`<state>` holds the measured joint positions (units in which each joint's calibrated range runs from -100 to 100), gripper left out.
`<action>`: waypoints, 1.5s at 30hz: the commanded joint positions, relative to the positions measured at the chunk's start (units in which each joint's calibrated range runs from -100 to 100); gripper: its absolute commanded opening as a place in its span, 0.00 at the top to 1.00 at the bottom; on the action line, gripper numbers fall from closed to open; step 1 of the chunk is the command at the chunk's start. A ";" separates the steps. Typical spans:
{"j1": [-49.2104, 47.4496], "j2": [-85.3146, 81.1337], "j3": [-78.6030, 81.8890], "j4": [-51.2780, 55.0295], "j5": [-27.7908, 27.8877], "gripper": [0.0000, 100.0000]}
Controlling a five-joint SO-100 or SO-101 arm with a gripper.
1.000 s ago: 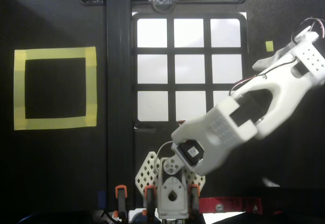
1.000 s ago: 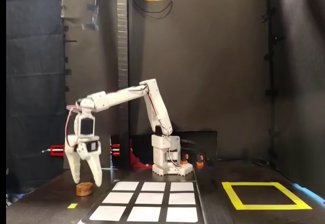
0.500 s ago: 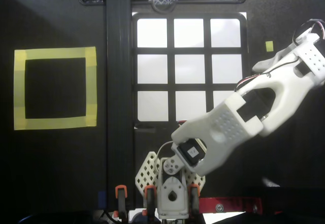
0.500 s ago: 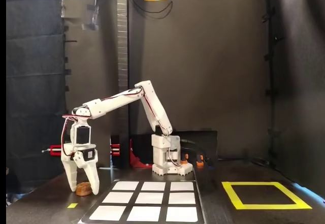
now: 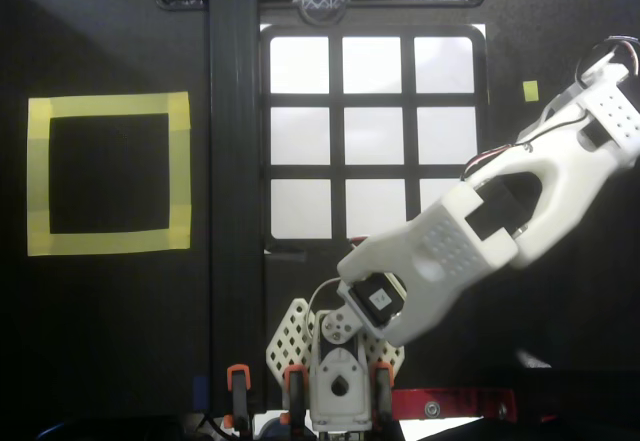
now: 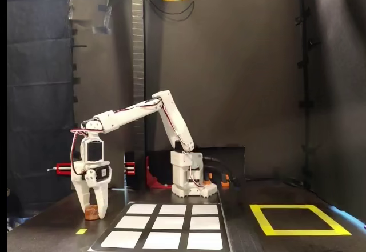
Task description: Pick and place at Grid spot 3
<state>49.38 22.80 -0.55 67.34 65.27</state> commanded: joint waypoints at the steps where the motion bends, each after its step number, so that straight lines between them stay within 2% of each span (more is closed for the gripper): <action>1: -0.16 -3.83 -0.46 2.44 -0.10 0.88; 14: -5.19 -25.38 -0.46 21.70 -3.03 0.88; 20: -8.45 -29.15 -0.46 25.61 -5.27 0.88; 24: -15.58 -29.15 -0.37 25.77 -12.31 0.88; 33: -32.59 -29.15 -0.37 24.03 -34.19 0.87; 41: -43.14 -29.15 -0.28 22.12 -51.28 0.88; 45: -46.08 -29.15 -0.28 22.53 -57.53 0.88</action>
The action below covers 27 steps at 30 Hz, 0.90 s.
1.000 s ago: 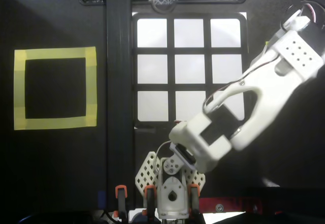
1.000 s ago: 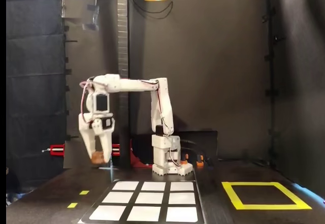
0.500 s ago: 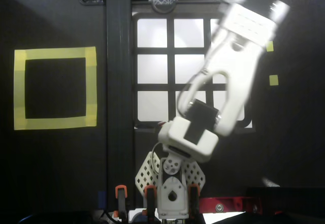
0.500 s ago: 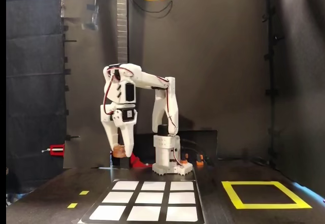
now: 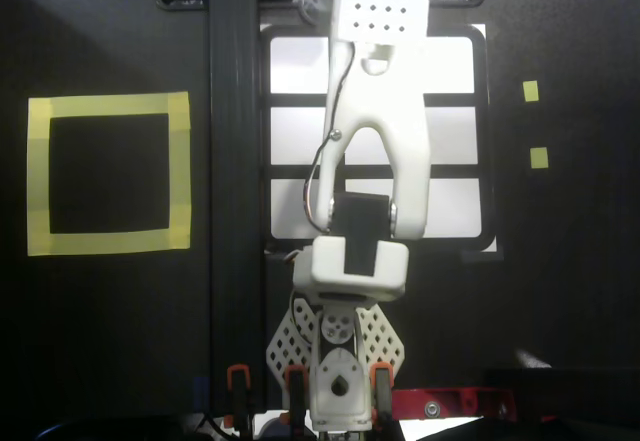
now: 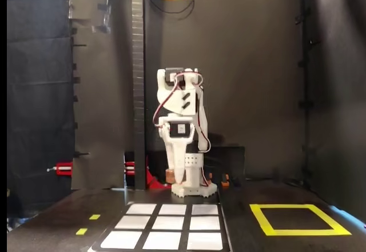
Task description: Pick and place at Grid spot 3
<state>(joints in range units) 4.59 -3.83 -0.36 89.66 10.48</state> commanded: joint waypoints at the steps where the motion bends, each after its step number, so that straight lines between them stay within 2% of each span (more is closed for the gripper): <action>1: -1.70 -2.35 -0.46 0.38 -3.96 0.88; 11: 0.64 -2.35 -0.55 -0.37 -4.30 0.88; 22: 11.95 5.37 -0.55 -7.84 11.72 0.88; 27: 15.72 11.38 -0.55 -13.65 16.17 0.88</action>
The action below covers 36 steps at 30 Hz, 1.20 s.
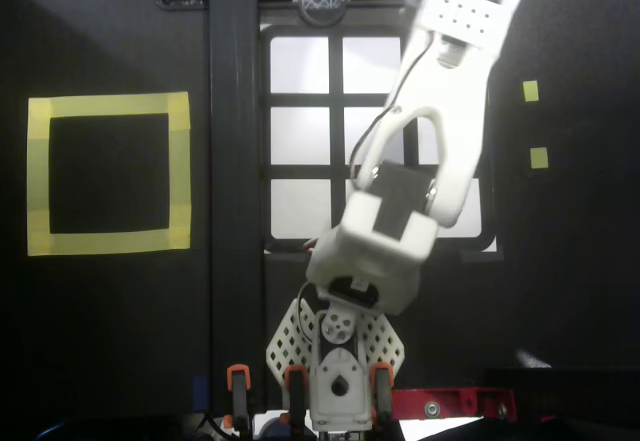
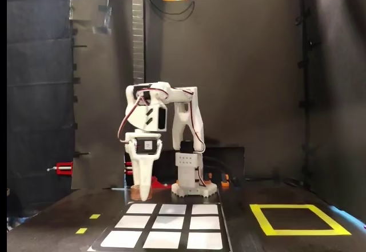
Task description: Pick and place at Grid spot 3
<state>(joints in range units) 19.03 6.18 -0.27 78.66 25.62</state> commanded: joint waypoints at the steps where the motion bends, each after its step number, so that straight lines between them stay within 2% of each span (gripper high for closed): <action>1: 1.62 2.92 -0.64 -4.32 1.76 0.88; 6: 3.63 9.27 -0.64 -8.80 4.54 0.88; 13: 4.72 13.13 -0.64 -13.61 4.93 0.88; 23: 4.64 14.76 -0.55 -13.70 5.23 0.87; 25: 4.55 14.76 -0.55 -13.70 5.27 0.84; 28: 4.64 14.68 -0.64 -13.53 5.32 0.68; 36: 4.72 14.51 -0.64 -12.45 5.71 0.67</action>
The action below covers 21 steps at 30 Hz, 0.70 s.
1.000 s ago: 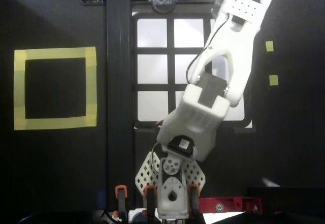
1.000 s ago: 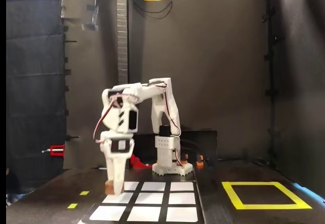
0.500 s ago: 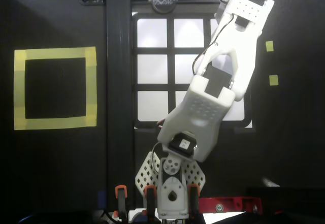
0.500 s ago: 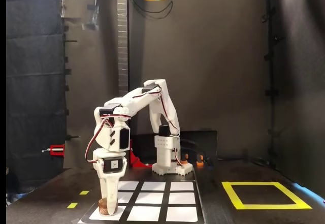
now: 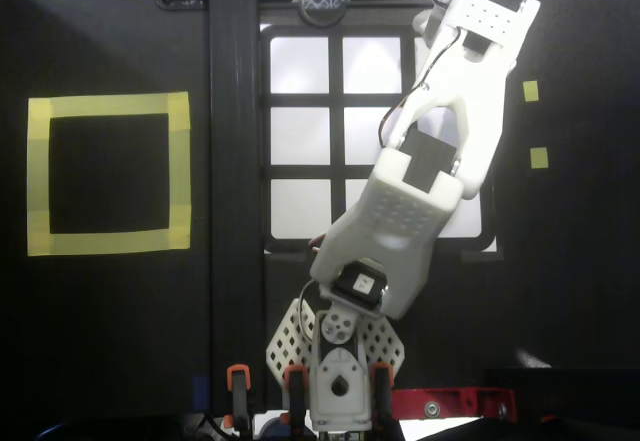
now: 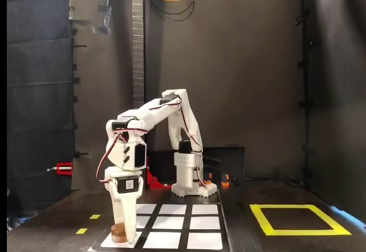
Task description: Pick and place at Grid spot 3
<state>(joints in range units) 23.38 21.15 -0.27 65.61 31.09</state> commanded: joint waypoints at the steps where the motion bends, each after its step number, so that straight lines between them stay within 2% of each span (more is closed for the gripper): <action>1: 0.37 -0.81 -0.73 1.01 0.24 0.67; 10: -2.22 -11.62 -0.73 10.64 -0.93 0.67; 18: -11.61 -21.58 -0.73 12.30 -12.75 0.67; 21: -15.04 -23.55 -0.73 12.47 -19.00 0.67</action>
<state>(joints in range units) 10.25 1.04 -0.27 77.76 16.14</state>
